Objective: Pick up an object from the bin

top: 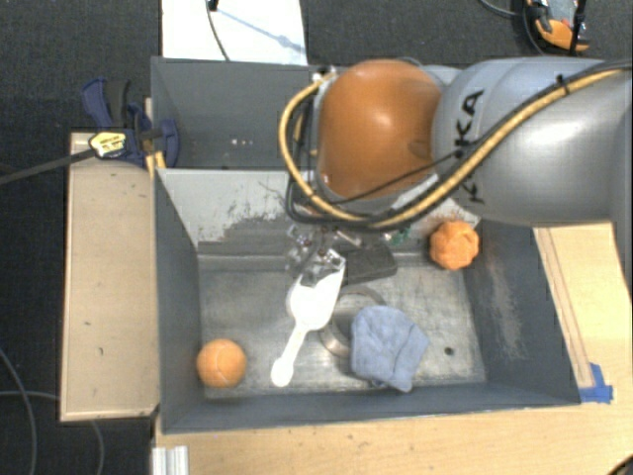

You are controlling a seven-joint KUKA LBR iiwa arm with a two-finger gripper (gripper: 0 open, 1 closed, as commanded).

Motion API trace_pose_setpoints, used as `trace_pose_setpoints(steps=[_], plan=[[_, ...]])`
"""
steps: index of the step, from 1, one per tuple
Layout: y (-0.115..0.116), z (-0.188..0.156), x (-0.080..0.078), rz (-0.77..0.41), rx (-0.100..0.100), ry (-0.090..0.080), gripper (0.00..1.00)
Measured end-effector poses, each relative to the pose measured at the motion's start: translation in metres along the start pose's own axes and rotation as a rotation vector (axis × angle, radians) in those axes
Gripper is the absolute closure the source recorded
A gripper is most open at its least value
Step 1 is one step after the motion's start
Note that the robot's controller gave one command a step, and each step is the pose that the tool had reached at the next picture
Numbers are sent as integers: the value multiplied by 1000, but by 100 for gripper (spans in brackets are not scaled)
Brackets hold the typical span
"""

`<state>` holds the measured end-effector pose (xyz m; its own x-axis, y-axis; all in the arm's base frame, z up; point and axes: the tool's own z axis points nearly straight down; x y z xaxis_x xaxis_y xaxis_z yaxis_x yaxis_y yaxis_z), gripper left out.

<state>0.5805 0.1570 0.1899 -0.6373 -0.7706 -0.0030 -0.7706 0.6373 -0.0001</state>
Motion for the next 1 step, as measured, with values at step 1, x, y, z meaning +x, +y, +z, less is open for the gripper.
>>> trace_pose_setpoints(steps=[1], plan=[[-3,-39,3,1,-5,6,100]])
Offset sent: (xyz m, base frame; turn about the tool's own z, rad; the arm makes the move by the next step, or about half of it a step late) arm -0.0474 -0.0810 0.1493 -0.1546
